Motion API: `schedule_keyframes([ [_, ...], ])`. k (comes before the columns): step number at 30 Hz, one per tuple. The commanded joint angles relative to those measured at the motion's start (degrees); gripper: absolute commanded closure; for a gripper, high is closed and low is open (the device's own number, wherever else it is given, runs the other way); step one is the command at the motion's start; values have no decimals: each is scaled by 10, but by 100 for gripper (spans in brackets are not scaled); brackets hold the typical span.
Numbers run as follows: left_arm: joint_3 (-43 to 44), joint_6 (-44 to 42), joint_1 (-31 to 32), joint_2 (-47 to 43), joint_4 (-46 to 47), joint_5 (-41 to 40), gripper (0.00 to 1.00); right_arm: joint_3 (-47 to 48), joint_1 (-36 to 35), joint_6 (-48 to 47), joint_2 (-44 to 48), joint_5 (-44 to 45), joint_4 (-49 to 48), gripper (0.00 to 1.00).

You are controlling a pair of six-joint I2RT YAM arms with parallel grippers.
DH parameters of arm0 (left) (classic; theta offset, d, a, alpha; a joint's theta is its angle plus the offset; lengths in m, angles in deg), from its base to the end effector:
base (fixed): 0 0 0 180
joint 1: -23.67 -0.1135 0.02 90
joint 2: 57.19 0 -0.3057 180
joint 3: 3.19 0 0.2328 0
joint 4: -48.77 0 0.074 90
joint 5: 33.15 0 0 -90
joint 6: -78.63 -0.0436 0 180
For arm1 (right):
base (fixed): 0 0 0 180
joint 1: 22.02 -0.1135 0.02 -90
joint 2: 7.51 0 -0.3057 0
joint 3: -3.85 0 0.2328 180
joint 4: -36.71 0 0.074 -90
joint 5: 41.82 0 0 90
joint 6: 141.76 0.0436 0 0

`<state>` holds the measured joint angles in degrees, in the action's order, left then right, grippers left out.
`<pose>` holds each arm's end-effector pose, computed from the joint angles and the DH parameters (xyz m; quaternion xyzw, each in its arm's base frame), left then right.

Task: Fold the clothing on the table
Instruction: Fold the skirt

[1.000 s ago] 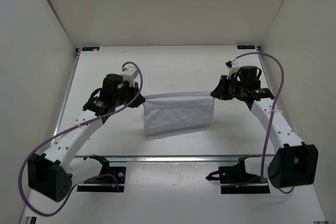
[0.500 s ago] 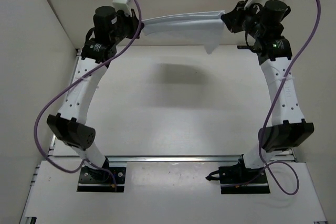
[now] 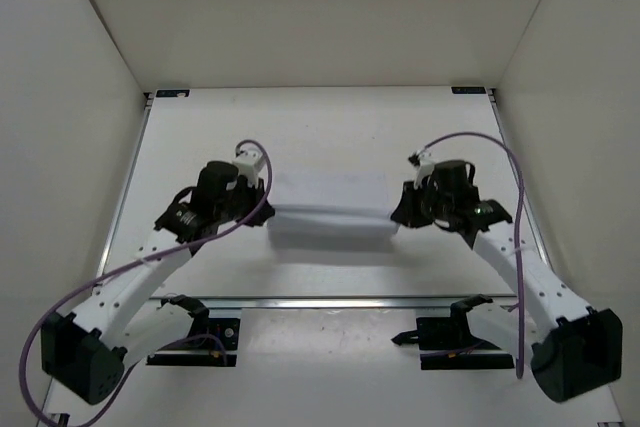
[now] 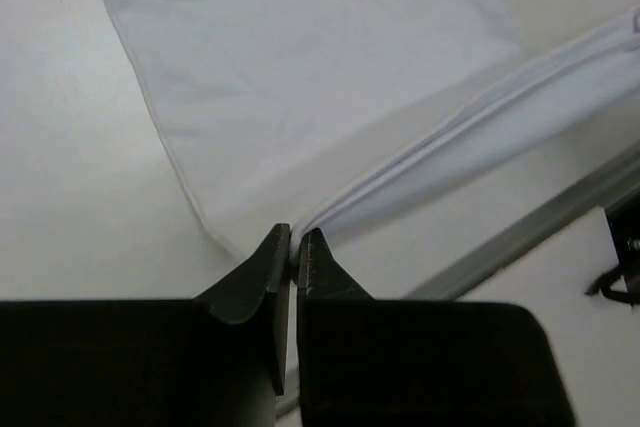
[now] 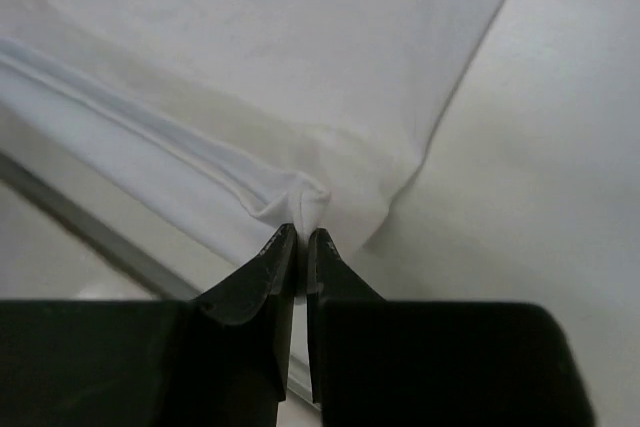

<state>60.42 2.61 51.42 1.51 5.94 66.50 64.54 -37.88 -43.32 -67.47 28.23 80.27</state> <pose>0.1607 -0.0928 0.3227 0.1440 0.8844 -0.2264 0.3818 0.1730 0.0646 0.3029 -0.1276 0.8962 0.2381 0.3518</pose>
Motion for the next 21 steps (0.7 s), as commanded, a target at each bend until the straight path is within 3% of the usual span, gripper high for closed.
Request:
schedule_keyframes([
  [1, -46, 66, 7, -97, -65, 3, 100, -53, -65, 91, 94, 41, 14, 100],
  [4, -79, 80, -22, -130, -95, 26, 100, -102, -33, 119, 112, -19, 1, 100],
  [7, -103, 77, -48, -104, -76, 38, 100, -134, 3, 113, 94, -63, -36, 99],
  [21, -178, 156, -65, -65, -41, 17, 100, -135, -23, 111, -39, -77, -135, 100],
])
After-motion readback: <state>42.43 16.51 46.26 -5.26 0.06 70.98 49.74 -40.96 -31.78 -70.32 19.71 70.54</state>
